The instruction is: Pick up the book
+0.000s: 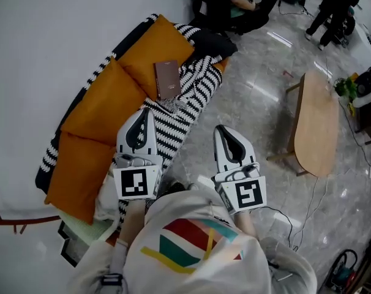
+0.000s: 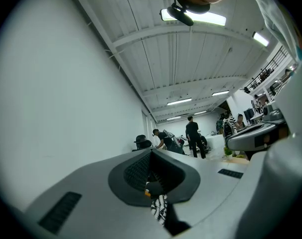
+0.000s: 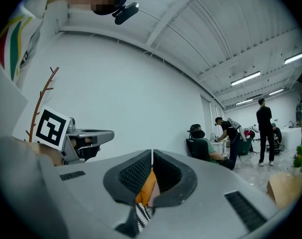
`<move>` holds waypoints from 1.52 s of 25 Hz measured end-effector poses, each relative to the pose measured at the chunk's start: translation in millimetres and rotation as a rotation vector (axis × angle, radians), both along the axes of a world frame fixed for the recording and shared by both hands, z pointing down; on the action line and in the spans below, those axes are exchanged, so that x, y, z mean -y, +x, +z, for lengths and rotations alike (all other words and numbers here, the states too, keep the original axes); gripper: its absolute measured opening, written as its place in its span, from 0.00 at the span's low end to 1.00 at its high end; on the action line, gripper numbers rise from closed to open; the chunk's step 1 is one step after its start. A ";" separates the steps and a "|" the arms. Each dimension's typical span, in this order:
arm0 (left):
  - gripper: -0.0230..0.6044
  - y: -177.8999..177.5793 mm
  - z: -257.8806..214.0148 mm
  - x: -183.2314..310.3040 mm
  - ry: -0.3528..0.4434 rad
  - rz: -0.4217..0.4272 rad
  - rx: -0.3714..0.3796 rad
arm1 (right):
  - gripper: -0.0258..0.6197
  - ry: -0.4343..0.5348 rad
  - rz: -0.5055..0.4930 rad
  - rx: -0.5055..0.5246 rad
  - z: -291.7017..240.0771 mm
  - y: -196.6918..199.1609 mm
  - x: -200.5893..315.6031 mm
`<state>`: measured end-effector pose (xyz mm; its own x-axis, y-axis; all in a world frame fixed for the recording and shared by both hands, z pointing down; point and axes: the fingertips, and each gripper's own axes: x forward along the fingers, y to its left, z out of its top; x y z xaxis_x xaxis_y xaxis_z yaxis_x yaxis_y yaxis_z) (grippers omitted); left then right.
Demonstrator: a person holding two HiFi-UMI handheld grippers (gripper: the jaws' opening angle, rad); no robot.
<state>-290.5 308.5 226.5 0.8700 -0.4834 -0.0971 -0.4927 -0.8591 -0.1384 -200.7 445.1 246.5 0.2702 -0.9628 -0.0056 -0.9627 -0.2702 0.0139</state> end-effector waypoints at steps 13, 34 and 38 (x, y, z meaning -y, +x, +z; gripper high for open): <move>0.05 44.5 20.7 -0.5 -0.008 0.010 0.036 | 0.07 -0.018 0.021 0.063 30.2 49.4 -14.9; 0.05 187.9 49.8 218.1 -0.070 -0.127 0.058 | 0.07 -0.106 -0.172 -0.041 19.2 213.5 229.0; 0.05 207.5 58.8 248.2 -0.070 -0.148 0.080 | 0.07 -0.124 -0.212 -0.014 30.4 225.6 260.3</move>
